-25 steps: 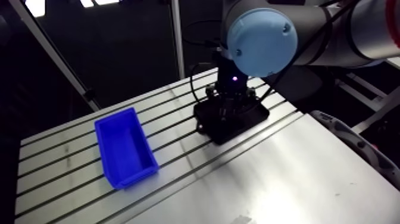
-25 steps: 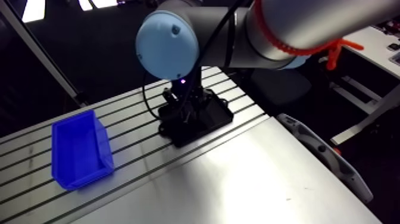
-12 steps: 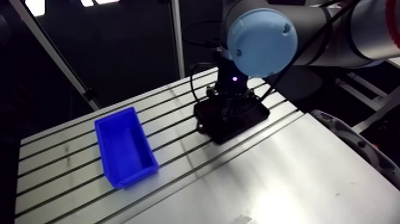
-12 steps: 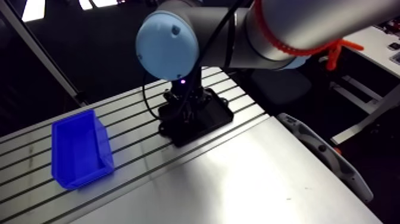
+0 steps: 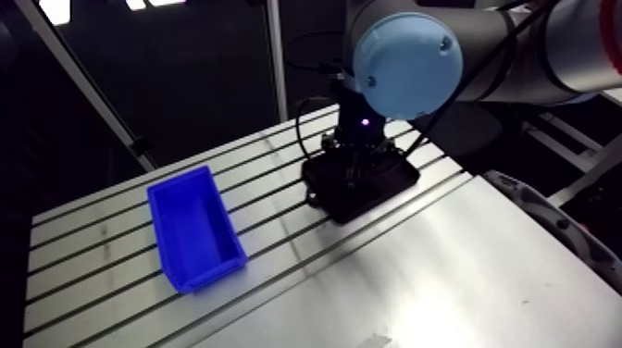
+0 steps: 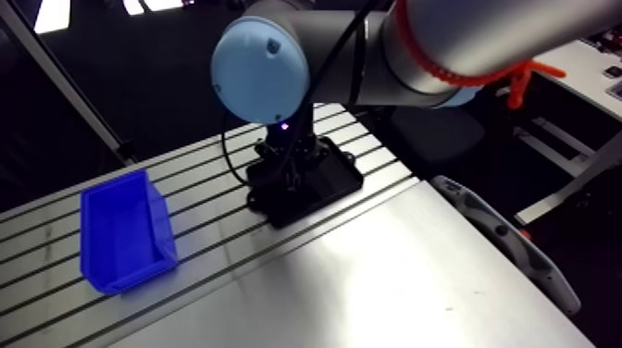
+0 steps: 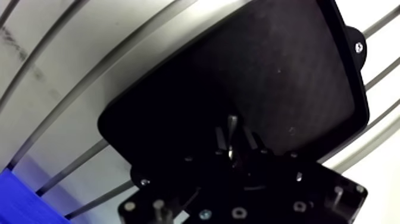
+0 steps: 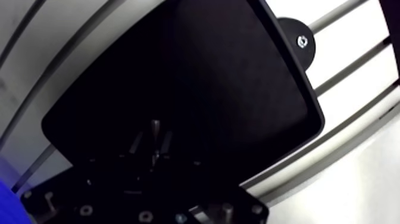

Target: Pick up the M10 bolt from the tray and put it into the blue bin.

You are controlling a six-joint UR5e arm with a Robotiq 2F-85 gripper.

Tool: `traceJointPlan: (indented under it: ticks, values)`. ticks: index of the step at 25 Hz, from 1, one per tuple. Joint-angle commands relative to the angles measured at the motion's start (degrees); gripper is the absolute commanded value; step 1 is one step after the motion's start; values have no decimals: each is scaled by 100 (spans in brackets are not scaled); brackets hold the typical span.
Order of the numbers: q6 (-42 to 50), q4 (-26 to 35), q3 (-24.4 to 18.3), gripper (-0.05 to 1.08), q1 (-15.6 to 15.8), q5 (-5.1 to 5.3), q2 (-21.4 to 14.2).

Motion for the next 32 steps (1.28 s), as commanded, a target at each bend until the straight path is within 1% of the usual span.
traceJointPlan:
  ticks: [1,5,11,15,20,22,24,26,27,28,29,32]
  values:
    - [0,0,-10,74,6,-9,15]
    - [9,0,-10,77,14,-18,24]
    - [0,0,-1,79,14,-26,24]
    - [0,9,-10,82,14,-35,24]
    - [0,9,-1,91,23,-35,7]
    - [-9,18,-10,97,41,-44,-29]
    - [-35,35,-36,102,58,-53,-160]
    - [-70,70,-54,104,58,-106,-336]
    - [-97,106,-63,106,58,-185,-442]
    - [-132,141,-89,107,58,-220,-574]
    - [-246,237,-115,107,58,-237,-723]
    - [-598,633,-212,107,67,-220,-1039]
